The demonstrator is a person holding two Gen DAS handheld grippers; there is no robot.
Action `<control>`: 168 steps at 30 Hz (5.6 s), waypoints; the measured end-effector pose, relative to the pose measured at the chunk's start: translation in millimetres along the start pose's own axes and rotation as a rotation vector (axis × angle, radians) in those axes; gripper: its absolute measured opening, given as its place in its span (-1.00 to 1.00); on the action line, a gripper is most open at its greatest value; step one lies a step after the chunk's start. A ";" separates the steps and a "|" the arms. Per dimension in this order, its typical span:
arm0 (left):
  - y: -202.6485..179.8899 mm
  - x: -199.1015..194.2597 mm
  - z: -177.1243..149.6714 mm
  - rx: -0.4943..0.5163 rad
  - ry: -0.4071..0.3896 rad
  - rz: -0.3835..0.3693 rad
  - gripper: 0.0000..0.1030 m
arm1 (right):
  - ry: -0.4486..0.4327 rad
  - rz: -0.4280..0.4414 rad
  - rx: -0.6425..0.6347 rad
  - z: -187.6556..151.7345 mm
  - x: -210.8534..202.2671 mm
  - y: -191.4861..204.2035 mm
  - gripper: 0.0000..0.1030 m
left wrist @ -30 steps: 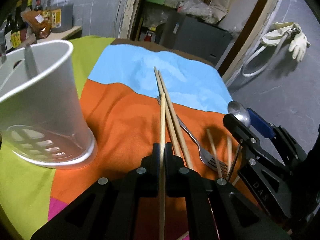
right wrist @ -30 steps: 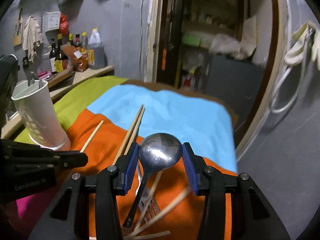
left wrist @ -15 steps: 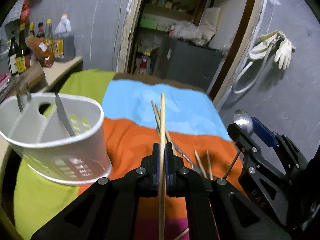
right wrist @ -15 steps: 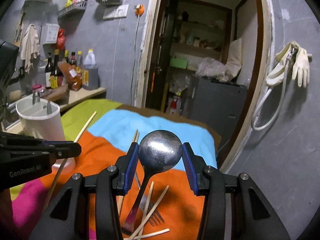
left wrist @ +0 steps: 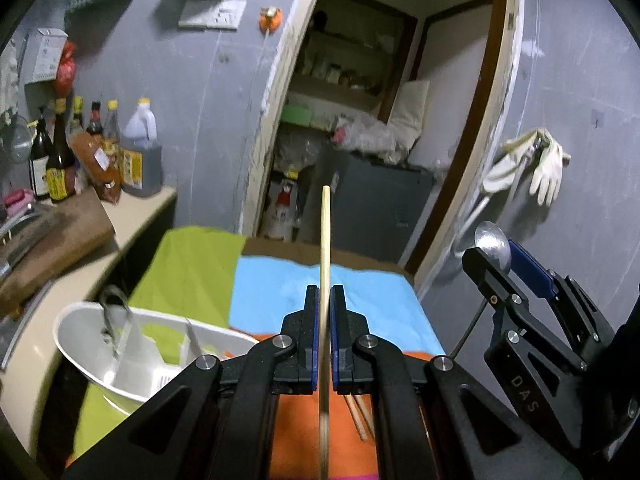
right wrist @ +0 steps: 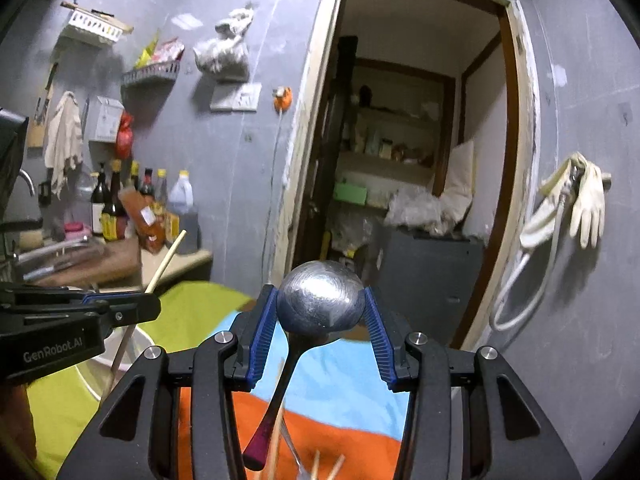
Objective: Organize utensils
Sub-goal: 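Carry the chopstick and spoon over the white caddy with both tools, then open the left tool to drop the chopstick while the right tool drops the spoon, then move both tools back over the remaining chopsticks and fork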
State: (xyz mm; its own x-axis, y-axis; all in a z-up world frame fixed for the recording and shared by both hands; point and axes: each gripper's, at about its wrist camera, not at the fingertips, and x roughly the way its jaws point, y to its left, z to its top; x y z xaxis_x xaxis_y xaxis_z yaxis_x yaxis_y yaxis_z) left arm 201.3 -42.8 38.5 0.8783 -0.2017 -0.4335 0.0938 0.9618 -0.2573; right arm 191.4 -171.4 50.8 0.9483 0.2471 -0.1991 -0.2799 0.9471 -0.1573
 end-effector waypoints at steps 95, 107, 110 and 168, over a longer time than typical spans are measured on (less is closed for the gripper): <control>143.2 -34.2 -4.2 -0.086 0.049 0.086 -0.22 | 0.217 0.204 0.155 -16.3 37.0 94.6 -0.01; 101.1 -52.1 10.8 -0.016 -0.076 0.078 0.76 | 0.120 0.029 0.243 6.1 3.0 34.6 0.68; 91.0 -53.8 12.0 -0.005 -0.102 0.067 0.84 | 0.096 -0.007 0.256 8.1 -5.7 19.7 0.91; -25.8 94.3 -120.3 0.213 0.372 0.072 0.40 | 0.713 0.074 0.440 -169.3 8.2 -79.9 -0.12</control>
State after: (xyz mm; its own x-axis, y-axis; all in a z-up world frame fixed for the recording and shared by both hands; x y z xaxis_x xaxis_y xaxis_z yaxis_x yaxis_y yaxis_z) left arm 225.3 -108.9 -99.7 0.6611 -0.1478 -0.7356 0.1670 0.9848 -0.0478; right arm 196.2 -279.7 -102.1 0.5666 0.2634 -0.7808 -0.1139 0.9635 0.2424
